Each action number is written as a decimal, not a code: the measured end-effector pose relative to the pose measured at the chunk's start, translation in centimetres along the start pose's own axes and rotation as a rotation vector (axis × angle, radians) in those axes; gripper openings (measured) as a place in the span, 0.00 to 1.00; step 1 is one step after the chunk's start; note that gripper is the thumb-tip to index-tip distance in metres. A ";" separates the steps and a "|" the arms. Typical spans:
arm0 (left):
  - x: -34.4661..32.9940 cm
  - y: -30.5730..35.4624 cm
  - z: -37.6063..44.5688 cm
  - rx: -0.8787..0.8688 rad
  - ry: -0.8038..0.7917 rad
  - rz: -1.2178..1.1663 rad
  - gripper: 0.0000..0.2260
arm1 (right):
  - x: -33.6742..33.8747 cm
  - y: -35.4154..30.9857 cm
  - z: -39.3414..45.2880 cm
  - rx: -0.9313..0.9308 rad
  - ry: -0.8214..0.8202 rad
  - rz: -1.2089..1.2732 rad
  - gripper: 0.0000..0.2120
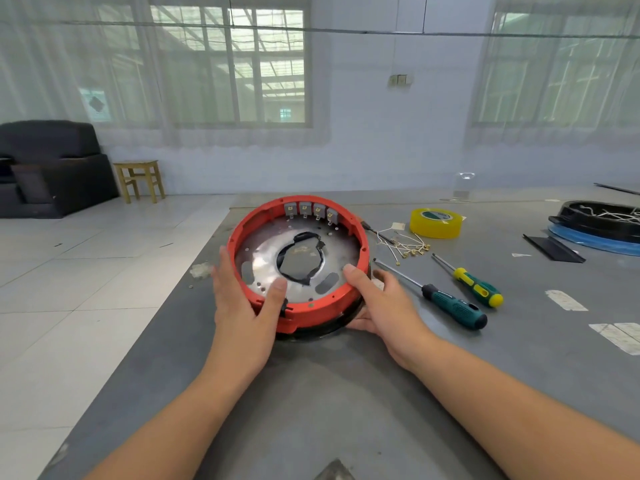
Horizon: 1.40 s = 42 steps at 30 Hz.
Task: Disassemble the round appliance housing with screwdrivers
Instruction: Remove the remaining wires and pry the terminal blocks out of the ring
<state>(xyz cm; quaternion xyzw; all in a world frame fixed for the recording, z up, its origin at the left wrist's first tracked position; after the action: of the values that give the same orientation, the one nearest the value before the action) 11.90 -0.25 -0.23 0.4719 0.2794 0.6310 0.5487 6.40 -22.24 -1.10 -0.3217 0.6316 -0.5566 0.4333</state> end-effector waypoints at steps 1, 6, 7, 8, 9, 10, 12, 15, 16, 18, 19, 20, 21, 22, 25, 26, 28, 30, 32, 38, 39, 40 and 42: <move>-0.1 0.2 -0.2 -0.019 0.004 0.048 0.43 | 0.0 0.0 -0.1 -0.014 0.030 -0.042 0.52; -0.7 0.9 -1.3 -0.119 -0.116 0.260 0.28 | 0.5 0.2 -0.6 -0.043 0.106 -0.134 0.34; -0.8 1.1 -1.4 -0.182 -0.138 0.274 0.26 | 0.6 0.2 -0.8 -0.046 0.129 -0.162 0.31; -1.0 1.4 -1.6 -0.251 -0.154 0.303 0.24 | 0.7 0.3 -1.0 -0.046 0.149 -0.196 0.31; -1.3 1.6 -1.7 -0.314 -0.170 0.339 0.23 | 0.8 0.2 -1.2 -0.048 0.163 -0.243 0.32; -1.5 1.7 -1.8 -0.349 -0.184 0.364 0.24 | 0.8 0.1 -1.5 -0.054 0.170 -0.300 0.34; -1.3 1.8 -1.6 -0.347 -0.183 0.364 0.23 | 1.0 -0.6 -2.2 -0.030 0.168 -0.494 0.41; -0.8 1.6 -1.2 -0.383 -0.193 0.381 0.26 | 1.6 -1.6 -2.8 0.138 0.217 -0.999 0.52; -0.6 1.5 -1.1 -0.406 -0.207 0.397 0.26 | 1.9 -1.9 -2.8 0.200 0.216 -1.096 0.54; -0.3 1.3 -0.8 -0.433 -0.246 0.416 0.25 | 2.3 -2.6 -2.9 0.350 0.129 -1.122 0.51; 0.0 1.2 -0.7 -0.435 -0.270 0.411 0.23 | 2.5 -2.9 -2.8 0.441 0.038 -1.113 0.47; 0.3 1.1 -0.5 -0.434 -0.296 0.397 0.21 | 2.8 -3.1 -2.6 0.513 -0.062 -1.135 0.44; 0.6 1.0 -0.5 -0.433 -0.319 0.377 0.19 | 3.1 -3.1 -2.5 0.550 -0.153 -1.183 0.42; 0.9 0.9 -0.4 -0.436 -0.333 0.359 0.16 | 3.4 -3.0 -2.2 0.556 -0.232 -1.227 0.41; 1.9 0.8 -0.2 -0.429 -0.332 0.345 0.15 | 3.9 -2.8 -2.2 0.539 -0.278 -1.254 0.37; 2.1 1.0 -0.3 -0.439 -0.315 0.353 0.17 | 3.8 -2.9 -2.3 0.561 -0.231 -1.261 0.36; 1.9 1.5 -0.6 -0.511 -0.285 0.402 0.19 | 2.9 -3.1 -3.0 0.637 -0.086 -1.342 0.36; 0.9 2.1 -1.3 -0.601 -0.256 0.469 0.18 | 1.2 -3.0 -4.1 0.707 0.048 -1.376 0.37; -0.1 2.4 -1.6 -0.570 -0.205 0.484 0.19 | -0.6 -2.9 -5.2 0.760 0.109 -1.356 0.38; 1.2 2.1 -0.3 -0.443 -0.073 0.406 0.23 | -1.4 -3.3 -5.6 0.885 0.022 -1.280 0.36; 1.9 1.7 0.0 -0.434 -0.074 0.371 0.24 | -0.7 -3.5 -5.2 0.877 -0.010 -1.252 0.37; 2.6 1.2 0.4 -0.405 -0.091 0.330 0.26 | 0.2 -3.7 -4.8 0.865 -0.054 -1.252 0.38; 3.5 0.3 1.0 -0.317 -0.143 0.230 0.29 | 1.6 -3.7 -4.0 0.809 -0.180 -1.298 0.39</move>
<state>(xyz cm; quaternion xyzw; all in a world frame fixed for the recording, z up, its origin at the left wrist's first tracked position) 12.85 2.91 1.43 0.4519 0.0813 0.6904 0.5590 1.84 -22.60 2.25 -0.4882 0.0261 -0.8587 0.1535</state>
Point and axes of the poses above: each hand's wrist, its own z-axis towards the middle knuckle, its own x-axis out of the back of the hand, y = z × x, the point moved 4 cm from there along z, towards the middle knuckle, and after that the axes turned 1 degree about -y, right-handed, at the moved point
